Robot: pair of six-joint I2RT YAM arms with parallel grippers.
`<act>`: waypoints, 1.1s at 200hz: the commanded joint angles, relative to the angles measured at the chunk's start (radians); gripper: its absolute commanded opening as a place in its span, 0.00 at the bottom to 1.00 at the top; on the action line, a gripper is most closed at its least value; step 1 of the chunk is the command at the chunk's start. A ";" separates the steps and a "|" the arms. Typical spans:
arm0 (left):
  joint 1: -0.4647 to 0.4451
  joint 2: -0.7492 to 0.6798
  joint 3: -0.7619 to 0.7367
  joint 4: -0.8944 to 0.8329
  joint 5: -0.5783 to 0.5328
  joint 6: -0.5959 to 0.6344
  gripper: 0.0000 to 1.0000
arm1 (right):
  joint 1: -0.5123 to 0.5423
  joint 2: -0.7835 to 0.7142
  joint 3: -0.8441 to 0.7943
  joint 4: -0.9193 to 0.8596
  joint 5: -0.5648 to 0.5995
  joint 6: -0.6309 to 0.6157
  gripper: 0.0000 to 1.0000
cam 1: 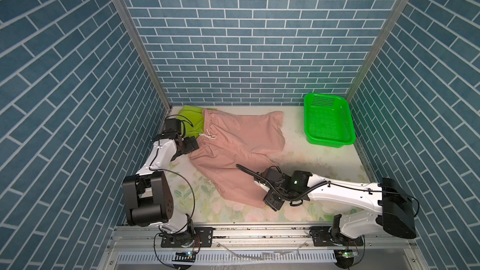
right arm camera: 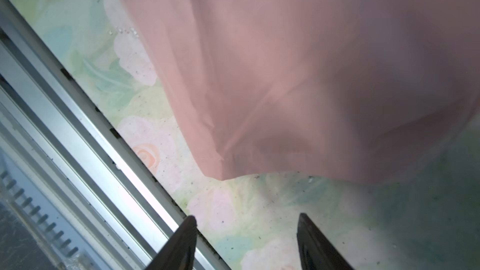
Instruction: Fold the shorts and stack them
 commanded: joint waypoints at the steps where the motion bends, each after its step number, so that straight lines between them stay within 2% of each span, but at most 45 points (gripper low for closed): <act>1: 0.016 -0.004 -0.065 0.094 0.096 -0.053 1.00 | 0.040 0.058 0.003 0.098 0.039 -0.059 0.63; 35: 0.015 0.018 -0.091 0.138 0.111 -0.058 1.00 | 0.072 0.160 0.025 0.153 0.050 -0.095 0.63; 73: 0.014 0.047 -0.070 0.138 0.070 -0.024 1.00 | 0.078 0.236 0.039 0.217 0.058 -0.120 0.60; 78: 0.014 0.051 -0.069 0.138 0.065 -0.021 1.00 | 0.079 0.245 0.041 0.222 0.072 -0.123 0.57; 94: 0.014 0.065 -0.071 0.149 0.059 -0.013 0.98 | 0.077 0.266 0.052 0.219 0.091 -0.129 0.34; 110: 0.014 0.077 -0.064 0.158 0.066 -0.003 0.87 | 0.075 0.258 0.062 0.206 0.060 -0.137 0.10; 119: 0.014 0.085 -0.053 0.154 0.069 0.003 0.77 | 0.065 0.239 0.065 0.192 0.009 -0.141 0.00; 135: 0.014 0.095 -0.030 0.140 0.063 0.009 0.58 | 0.024 0.187 0.063 0.170 -0.116 -0.135 0.00; 148: 0.014 0.101 -0.018 0.136 0.057 0.013 0.42 | -0.030 0.130 0.050 0.163 -0.261 -0.123 0.00; 177: 0.014 0.118 0.005 0.126 0.057 0.024 0.16 | -0.177 0.020 0.023 0.173 -0.594 -0.079 0.00; 195: 0.014 0.128 0.015 0.118 0.062 0.028 0.06 | -0.241 0.024 0.030 0.160 -0.756 -0.075 0.00; 220: 0.013 0.130 0.023 0.112 0.074 0.028 0.05 | -0.297 0.065 0.033 0.164 -0.953 -0.059 0.00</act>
